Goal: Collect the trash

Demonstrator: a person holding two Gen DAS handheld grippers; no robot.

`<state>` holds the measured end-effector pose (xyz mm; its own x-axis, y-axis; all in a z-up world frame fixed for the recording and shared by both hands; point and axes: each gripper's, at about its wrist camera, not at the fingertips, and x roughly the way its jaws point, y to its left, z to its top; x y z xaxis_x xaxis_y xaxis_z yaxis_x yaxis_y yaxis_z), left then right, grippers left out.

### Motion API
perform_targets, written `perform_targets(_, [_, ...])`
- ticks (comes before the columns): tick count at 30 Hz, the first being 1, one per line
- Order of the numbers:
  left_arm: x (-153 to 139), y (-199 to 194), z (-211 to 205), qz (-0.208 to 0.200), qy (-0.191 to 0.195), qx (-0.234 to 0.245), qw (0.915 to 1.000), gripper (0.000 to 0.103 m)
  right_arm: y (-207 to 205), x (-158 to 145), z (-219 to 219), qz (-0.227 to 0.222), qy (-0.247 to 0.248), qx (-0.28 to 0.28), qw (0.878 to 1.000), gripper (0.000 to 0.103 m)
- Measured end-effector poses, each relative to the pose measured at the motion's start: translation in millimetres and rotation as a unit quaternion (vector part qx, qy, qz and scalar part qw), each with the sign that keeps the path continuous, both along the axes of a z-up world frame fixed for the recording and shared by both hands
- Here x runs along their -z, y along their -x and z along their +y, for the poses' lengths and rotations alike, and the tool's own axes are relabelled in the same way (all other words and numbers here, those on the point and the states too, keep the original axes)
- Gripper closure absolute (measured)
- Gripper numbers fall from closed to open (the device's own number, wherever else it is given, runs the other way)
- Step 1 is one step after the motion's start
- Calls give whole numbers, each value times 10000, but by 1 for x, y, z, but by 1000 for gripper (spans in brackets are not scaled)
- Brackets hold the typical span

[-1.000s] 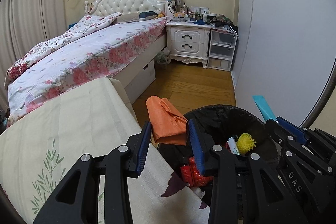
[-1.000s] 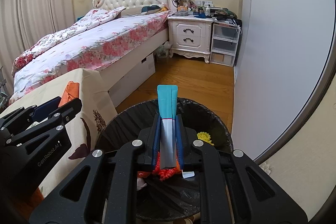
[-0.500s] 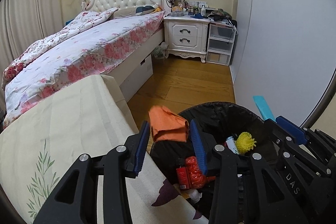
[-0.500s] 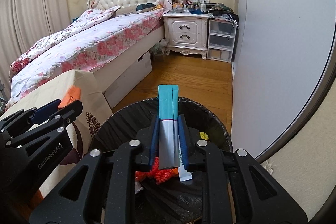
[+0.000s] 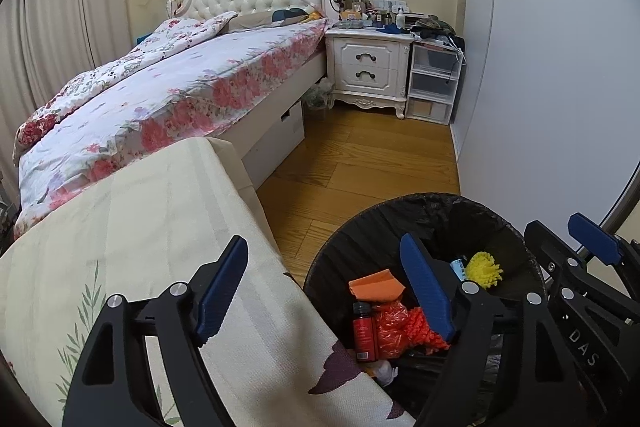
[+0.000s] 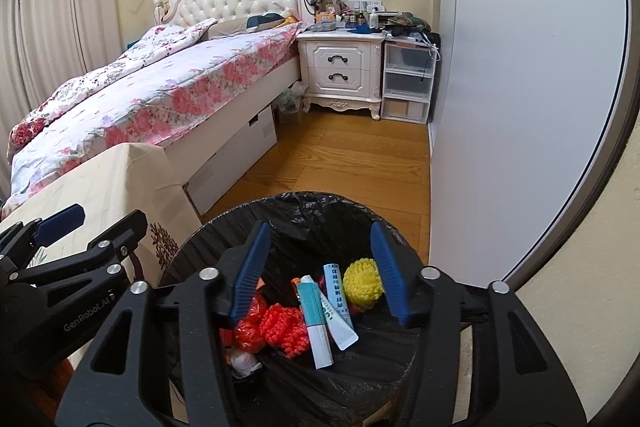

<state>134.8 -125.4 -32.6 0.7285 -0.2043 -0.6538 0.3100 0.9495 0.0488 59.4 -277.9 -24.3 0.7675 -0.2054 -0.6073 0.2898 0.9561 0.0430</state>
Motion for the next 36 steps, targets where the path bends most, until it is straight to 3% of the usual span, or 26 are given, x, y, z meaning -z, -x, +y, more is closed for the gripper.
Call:
perform_targets(6, [-5, 4, 6, -108, -12, -87, 9999, 24, 4, -1, 0, -45, 156, 107, 9998, 28])
perform_targets(12, [-9, 11, 16, -167, 4, -152, 9997, 23, 11, -3, 1, -58, 212, 246, 9995, 23])
perform_targets(21, [-18, 30, 33, -310, 39, -262, 9992, 21, 28, -4, 7, -35, 138, 408, 9991, 21])
perform_targets(36, [-36, 78, 67, -460, 175, -462, 9977, 20, 73, -24, 39, -168, 358, 66, 9992, 19])
